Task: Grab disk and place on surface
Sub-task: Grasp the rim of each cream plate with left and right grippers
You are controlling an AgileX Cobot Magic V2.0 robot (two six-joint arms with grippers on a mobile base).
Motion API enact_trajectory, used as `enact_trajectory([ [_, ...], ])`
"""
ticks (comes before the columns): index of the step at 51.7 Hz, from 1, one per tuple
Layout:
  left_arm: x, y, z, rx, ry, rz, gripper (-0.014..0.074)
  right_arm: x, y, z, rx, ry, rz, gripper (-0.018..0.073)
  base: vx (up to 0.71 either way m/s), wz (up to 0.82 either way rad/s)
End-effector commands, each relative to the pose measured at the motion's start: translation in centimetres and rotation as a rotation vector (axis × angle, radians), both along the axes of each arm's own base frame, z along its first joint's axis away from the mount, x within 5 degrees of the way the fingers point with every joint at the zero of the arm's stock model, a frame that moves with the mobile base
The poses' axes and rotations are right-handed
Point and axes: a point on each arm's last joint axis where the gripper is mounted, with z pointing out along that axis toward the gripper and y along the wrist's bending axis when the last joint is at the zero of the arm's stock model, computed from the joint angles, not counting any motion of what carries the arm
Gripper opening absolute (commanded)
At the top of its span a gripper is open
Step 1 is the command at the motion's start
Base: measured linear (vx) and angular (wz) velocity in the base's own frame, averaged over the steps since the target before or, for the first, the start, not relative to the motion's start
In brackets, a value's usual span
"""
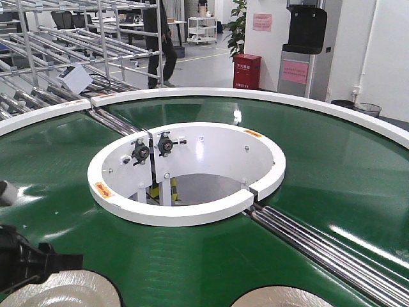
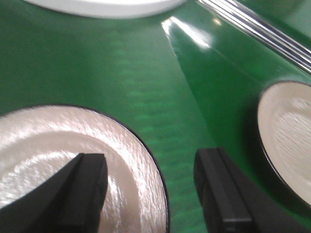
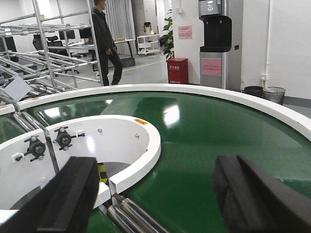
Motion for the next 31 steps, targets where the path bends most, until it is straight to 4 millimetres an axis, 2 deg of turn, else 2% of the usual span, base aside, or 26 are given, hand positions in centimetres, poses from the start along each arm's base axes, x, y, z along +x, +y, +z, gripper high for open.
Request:
enact_trajectory([
  [1, 1.3, 1.9, 0.4, -0.057, -0.019, 0.067, 0.0501, -0.3, -0.1, 2.1, -0.014, -0.126, -0.007, 0.053, 0.0, 0.0],
  [7, 1.9, 5.4, -1.5, -0.08, 0.064, 0.152, 0.0501, -0.3, -0.1, 2.1, -0.014, -0.126, -0.007, 0.053, 0.0, 0.0],
  [14, 1.8, 9.2, -3.0, -0.041, 0.116, 0.253, 0.0501, -0.3, -0.1, 2.1, -0.019, -0.126, -0.007, 0.053, 0.0, 0.0],
  [18, 1.7, 10.9, -3.9, -0.028, 0.157, 0.312, 0.0501, -0.3, -0.1, 2.1, -0.04, -0.125, -0.009, 0.053, 0.0, 0.0],
  [31, 3.2, 12.2, -8.1, -0.052, 0.254, 0.333, 0.0501, -0.3, -0.1, 2.1, -0.04, -0.125, -0.009, 0.053, 0.0, 0.0],
])
